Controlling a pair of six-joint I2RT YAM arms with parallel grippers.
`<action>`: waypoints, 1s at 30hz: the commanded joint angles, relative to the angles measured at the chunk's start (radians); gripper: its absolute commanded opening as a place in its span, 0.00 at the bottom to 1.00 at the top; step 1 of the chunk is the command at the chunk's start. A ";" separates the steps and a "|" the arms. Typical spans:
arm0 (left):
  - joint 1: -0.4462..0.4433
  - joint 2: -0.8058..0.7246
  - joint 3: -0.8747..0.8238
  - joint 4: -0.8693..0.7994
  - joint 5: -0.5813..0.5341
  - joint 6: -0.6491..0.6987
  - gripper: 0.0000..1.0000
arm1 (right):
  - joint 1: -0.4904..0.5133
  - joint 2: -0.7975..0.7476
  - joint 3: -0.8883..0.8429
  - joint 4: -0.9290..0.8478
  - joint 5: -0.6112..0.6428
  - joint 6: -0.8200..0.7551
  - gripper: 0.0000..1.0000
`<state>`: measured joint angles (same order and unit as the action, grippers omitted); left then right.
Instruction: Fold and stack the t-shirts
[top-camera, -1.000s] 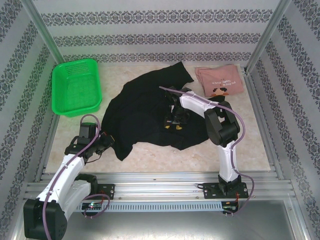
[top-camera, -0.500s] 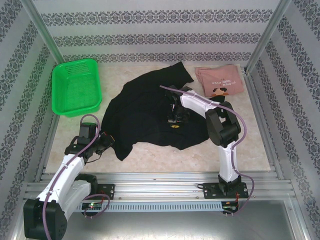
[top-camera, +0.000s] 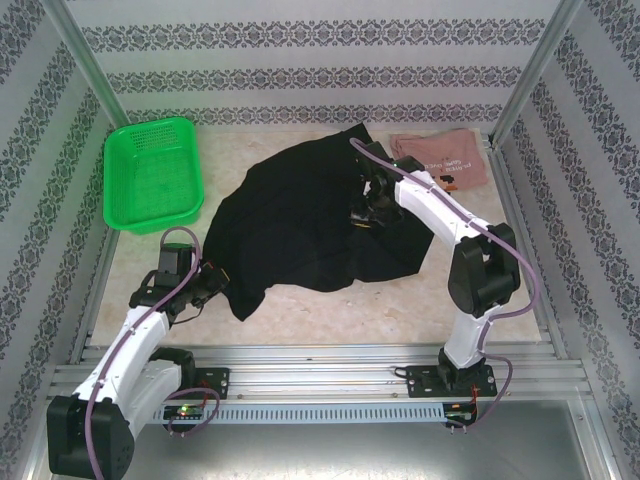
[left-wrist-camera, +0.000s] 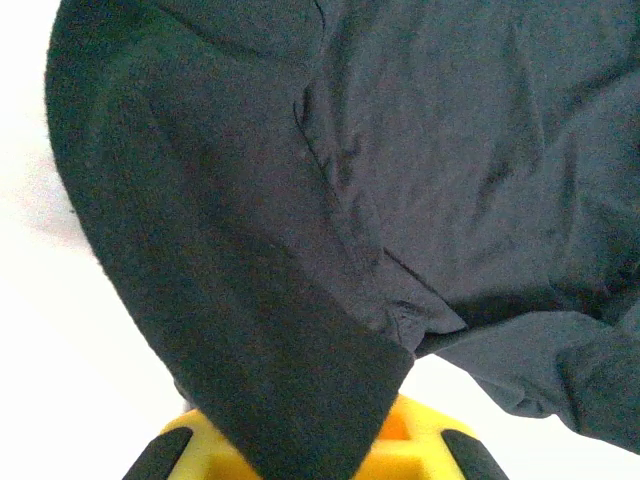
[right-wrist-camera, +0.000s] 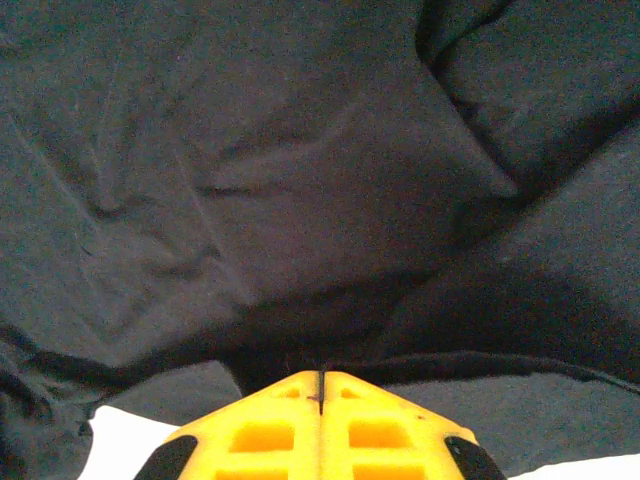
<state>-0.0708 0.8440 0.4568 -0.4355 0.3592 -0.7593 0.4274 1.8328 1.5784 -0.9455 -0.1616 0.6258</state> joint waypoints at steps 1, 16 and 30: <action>-0.001 0.003 0.013 0.036 0.001 0.008 0.00 | 0.006 -0.042 -0.043 0.022 -0.004 0.044 0.00; 0.017 0.224 0.554 0.021 0.005 0.165 0.00 | -0.263 -0.388 0.132 0.132 0.038 -0.101 0.00; 0.032 0.390 1.305 -0.070 -0.063 0.355 0.00 | -0.575 -0.660 0.326 0.309 -0.262 -0.043 0.00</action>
<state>-0.0502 1.2438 1.6779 -0.5163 0.3172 -0.4721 -0.1150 1.2167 1.8240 -0.7147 -0.3264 0.5587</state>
